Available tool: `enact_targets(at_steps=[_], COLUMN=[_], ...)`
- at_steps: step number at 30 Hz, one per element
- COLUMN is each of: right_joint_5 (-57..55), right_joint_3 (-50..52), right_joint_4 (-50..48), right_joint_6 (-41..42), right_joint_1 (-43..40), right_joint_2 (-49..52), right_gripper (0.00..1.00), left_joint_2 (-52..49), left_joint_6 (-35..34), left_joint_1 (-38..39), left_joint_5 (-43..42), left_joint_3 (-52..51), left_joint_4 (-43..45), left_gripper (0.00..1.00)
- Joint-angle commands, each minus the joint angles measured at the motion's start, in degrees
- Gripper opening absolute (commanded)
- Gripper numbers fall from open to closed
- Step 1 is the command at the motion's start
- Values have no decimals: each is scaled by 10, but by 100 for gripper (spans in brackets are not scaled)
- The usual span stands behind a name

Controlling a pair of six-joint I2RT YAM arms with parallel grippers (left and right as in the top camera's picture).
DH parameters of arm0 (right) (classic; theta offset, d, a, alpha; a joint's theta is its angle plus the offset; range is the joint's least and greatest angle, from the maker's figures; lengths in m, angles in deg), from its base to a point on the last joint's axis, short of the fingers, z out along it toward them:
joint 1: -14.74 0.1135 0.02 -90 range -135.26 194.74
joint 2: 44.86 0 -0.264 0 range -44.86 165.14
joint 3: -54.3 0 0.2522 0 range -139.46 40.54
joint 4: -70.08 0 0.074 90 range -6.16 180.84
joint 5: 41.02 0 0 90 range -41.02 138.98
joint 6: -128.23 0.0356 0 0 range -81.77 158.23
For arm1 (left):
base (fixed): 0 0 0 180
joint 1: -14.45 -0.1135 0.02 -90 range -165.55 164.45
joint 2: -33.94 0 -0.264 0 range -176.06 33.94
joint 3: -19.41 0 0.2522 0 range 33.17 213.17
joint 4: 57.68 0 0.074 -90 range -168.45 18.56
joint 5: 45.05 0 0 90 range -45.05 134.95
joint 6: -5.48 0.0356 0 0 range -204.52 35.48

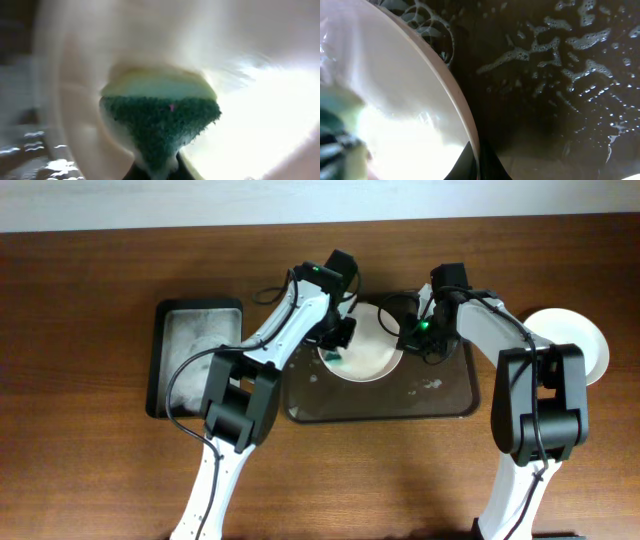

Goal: Clean dirty plates on tray and stack at the side
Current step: 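Scrub the plate's inner surface with the sponge in left gripper, then continue scrubbing the plate with the sponge in circular strokes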

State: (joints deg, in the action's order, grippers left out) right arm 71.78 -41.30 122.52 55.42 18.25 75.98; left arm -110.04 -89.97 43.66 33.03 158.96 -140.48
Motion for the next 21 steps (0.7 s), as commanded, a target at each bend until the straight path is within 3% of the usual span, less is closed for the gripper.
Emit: enact_targets(at_steps=[1, 12, 21], right_joint_5=[-9, -9, -9], right_joint_3=[6, 6, 6], right_joint_4=[0, 0, 1], right_joint_6=[-2, -2, -2], right_joint_1=[-2, -2, -2], right_joint_2=[5, 5, 5], right_gripper=[4, 4, 4], left_joint_2=[-42, -42, -42], left_joint_6=[82, 50, 20], left_joint_1=[5, -29, -40], left_joint_5=[-193, -191, 47], left_joint_3=[-31, -19, 11], left_joint_4=[-7, 98, 171], left_gripper=[1, 1, 1])
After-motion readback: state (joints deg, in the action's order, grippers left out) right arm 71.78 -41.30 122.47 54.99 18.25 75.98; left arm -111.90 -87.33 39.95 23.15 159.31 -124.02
